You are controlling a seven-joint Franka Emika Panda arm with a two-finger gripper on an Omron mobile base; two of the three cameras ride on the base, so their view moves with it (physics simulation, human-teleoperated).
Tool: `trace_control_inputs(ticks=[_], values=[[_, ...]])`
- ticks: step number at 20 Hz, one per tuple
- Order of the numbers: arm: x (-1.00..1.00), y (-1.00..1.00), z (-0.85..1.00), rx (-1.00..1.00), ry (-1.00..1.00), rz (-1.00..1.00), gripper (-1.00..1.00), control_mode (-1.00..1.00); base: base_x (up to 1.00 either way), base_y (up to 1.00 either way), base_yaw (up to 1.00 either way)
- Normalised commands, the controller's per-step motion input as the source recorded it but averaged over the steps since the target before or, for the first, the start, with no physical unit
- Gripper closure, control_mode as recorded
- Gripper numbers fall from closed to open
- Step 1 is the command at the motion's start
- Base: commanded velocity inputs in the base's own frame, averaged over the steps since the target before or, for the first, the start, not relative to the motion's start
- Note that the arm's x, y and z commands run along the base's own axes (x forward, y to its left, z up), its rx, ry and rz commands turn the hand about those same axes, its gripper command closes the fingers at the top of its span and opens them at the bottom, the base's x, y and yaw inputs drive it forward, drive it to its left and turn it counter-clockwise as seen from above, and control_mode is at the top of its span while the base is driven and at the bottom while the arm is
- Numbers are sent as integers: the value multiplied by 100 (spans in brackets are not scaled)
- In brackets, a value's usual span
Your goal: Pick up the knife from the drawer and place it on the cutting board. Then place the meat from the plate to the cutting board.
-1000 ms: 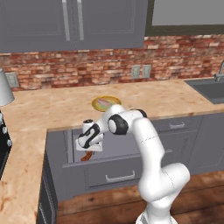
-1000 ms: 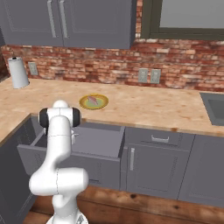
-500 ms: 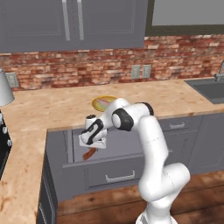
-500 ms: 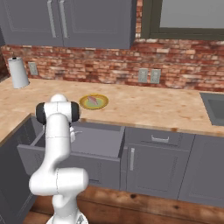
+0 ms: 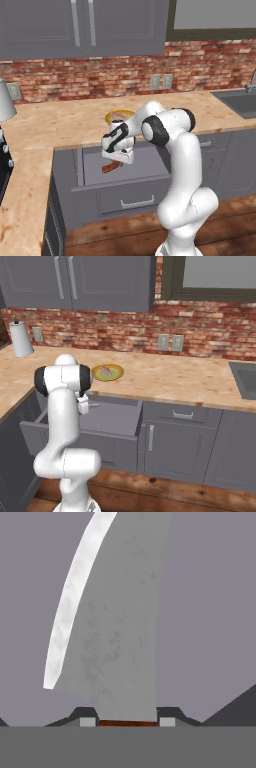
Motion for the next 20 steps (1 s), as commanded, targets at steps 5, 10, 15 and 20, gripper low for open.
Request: trace_control_inputs(ticks=[5, 10, 15, 20], values=[[-100, -47, 100, 7, 0, -9, 100, -100, 0, 0, 0], [-88, -26, 100, 2, -4, 1, 100, -100, 0, 0, 0], [-100, -7, 90, 0, -9, 7, 100, -100, 0, 0, 0], [-56, -15, 89, -1, 0, 4, 100, -100, 0, 0, 0]])
